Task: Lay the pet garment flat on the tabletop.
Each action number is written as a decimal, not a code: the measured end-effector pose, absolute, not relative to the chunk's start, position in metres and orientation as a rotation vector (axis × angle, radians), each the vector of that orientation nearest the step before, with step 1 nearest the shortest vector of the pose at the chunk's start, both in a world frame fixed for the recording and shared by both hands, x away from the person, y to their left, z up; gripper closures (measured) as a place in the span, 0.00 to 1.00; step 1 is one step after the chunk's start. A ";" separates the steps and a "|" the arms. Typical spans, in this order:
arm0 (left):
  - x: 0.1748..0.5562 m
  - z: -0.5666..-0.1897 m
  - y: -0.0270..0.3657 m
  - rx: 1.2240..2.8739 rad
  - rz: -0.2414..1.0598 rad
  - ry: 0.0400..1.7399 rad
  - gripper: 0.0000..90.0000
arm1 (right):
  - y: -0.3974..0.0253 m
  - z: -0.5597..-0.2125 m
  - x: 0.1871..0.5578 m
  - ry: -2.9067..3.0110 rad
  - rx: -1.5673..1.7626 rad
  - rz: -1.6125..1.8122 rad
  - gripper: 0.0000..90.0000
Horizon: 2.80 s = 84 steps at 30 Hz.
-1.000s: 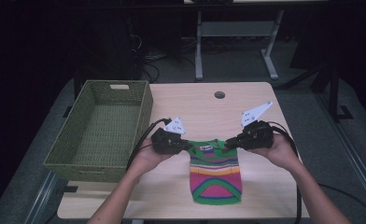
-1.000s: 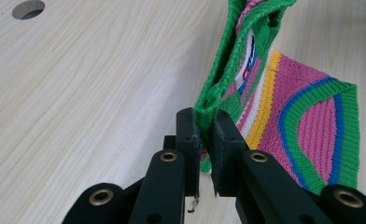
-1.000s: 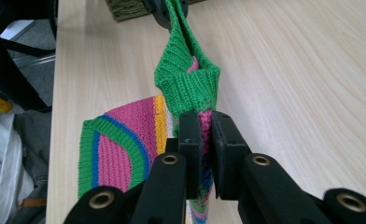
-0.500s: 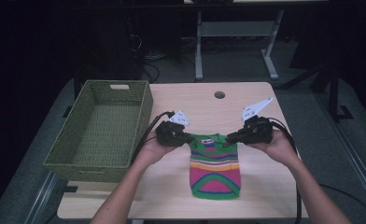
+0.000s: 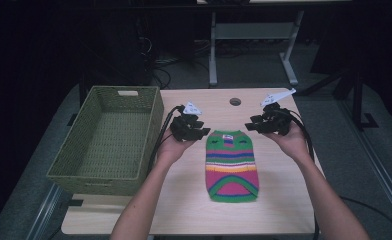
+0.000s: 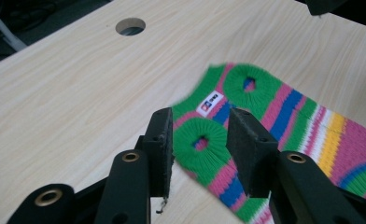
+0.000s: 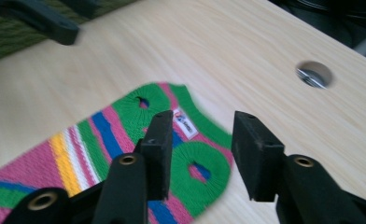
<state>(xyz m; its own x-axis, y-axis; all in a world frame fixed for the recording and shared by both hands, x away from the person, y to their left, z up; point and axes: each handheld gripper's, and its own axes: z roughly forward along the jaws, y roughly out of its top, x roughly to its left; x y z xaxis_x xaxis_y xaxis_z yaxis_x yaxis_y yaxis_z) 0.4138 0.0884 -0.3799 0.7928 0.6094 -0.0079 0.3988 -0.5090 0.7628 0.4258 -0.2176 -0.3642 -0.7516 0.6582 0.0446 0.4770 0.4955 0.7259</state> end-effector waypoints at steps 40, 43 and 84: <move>0.381 -0.425 0.104 2.193 0.226 0.792 0.40 | -0.254 -0.421 0.401 2.611 1.142 1.150 0.46; 0.380 -0.426 0.106 2.185 0.221 0.805 0.39 | -0.258 -0.422 0.398 2.608 1.157 1.161 0.44; 0.338 -0.434 0.123 2.176 0.182 0.779 0.30 | -0.297 -0.432 0.352 2.593 1.158 1.246 0.36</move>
<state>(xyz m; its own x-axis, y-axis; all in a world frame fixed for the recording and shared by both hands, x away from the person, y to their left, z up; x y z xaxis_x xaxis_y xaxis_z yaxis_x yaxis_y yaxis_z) 0.3376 0.1233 -0.4338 0.8000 0.5873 -0.1229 0.4725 -0.4905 0.7322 0.3518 -0.2972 -0.4323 -0.7205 0.6403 0.2660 0.6077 0.3984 0.6870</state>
